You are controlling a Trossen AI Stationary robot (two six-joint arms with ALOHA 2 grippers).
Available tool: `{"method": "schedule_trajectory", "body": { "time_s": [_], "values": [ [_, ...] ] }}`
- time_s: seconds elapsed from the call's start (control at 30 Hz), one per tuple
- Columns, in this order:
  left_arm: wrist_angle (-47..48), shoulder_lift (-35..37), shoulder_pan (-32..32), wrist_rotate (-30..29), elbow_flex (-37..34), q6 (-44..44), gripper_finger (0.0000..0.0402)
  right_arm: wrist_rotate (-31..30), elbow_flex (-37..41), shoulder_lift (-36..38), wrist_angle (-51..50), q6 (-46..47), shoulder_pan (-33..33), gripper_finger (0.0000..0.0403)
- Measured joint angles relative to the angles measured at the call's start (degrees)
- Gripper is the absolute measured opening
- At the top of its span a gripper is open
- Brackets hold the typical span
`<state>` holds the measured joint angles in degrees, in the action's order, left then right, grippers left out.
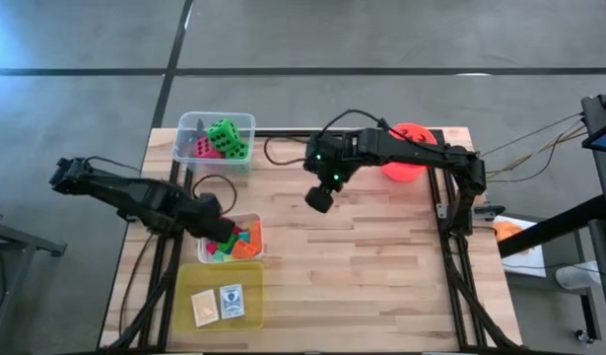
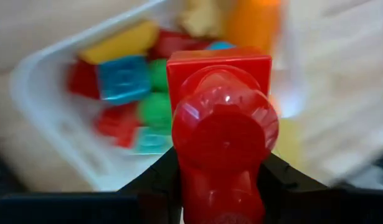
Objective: Pick & Place Toys
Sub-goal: Put the red game piece into the white bin
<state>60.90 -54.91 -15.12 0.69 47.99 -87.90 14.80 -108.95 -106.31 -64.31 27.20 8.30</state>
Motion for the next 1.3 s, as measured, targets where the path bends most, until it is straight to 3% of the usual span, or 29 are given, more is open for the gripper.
{"method": "schedule_trajectory", "body": {
  "time_s": [0.2, 0.47, 0.6, 0.77, 1.07, 1.3],
  "values": [
    [2.2, -4.2, 0.0, 0.2, -1.8, 5.2, 0.0117, -3.8, 0.0, 1.8, -4.9, 1.5, -3.9, 0.0302],
    [-6.7, -3.9, 1.0, -0.8, -8.2, 11.5, 0.0117, -8.1, 0.0, 7.6, -5.6, 6.0, -8.7, 0.0302],
    [-12.7, -3.1, 1.5, 0.7, -12.1, 12.2, 0.0117, -12.6, 0.0, 10.3, -5.8, 8.6, -10.5, 0.0302],
    [-20.3, -2.9, 2.7, 3.8, -15.5, 12.6, 0.0117, -13.5, 0.0, 13.0, -5.3, 9.8, -11.4, 0.0302],
    [-20.2, -2.8, 4.1, 7.4, -15.7, 13.2, 0.0117, -15.1, 0.0, 14.5, -5.3, 9.9, -11.4, 0.0302],
    [-16.5, 1.6, 4.1, 9.0, -13.9, 12.5, 0.0117, -15.0, 0.0, 14.5, -5.3, 9.1, -11.4, 0.0302]
  ]
}}
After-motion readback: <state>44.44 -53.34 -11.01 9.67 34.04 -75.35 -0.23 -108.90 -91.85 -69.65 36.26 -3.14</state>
